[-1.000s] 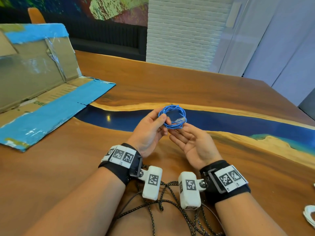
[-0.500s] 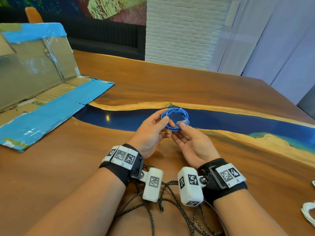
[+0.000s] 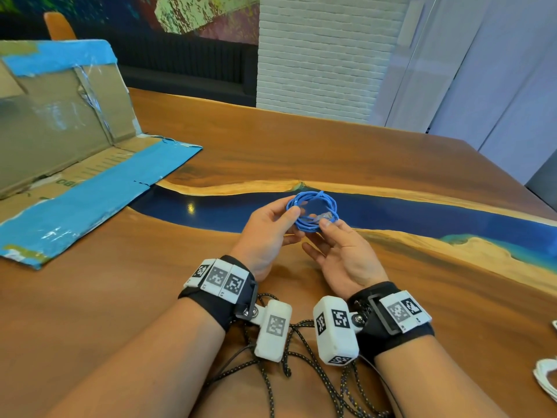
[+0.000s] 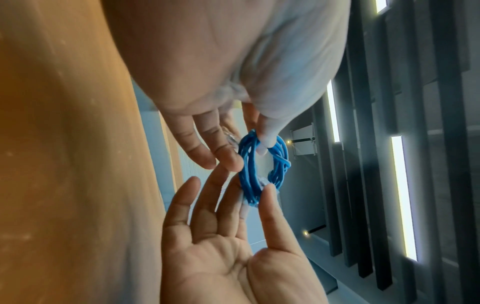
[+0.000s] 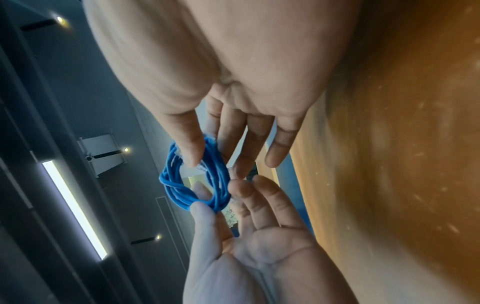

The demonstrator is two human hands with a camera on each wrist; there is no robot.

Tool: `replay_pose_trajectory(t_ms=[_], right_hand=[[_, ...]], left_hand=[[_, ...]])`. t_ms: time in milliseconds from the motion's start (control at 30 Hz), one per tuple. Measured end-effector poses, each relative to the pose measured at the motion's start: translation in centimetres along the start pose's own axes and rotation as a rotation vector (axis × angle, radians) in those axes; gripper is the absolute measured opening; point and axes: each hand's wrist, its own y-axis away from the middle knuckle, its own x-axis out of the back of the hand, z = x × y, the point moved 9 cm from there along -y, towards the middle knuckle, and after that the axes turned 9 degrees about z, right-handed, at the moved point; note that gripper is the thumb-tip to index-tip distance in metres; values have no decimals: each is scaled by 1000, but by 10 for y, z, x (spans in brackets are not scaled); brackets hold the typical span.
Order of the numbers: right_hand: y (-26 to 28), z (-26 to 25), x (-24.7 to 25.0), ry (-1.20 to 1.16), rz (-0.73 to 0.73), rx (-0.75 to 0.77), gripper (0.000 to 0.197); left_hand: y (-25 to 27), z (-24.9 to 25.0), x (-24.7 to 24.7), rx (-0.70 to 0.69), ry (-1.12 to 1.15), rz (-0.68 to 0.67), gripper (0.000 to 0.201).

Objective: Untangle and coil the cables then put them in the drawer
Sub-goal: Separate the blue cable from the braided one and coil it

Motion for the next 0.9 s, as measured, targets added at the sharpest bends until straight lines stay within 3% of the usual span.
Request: replay_pose_trajectory(t_ms=[200, 600, 900], right_hand=[[2, -3, -8, 13, -81, 41, 25], [7, -5, -14, 6, -255, 41, 19], [5, 0, -10, 28, -261, 16, 22]], left_hand=[[-3, -7, 7, 68, 44, 66, 22], [3, -19, 2, 257, 176, -23, 25], [3, -24, 3, 370, 267, -75, 21]])
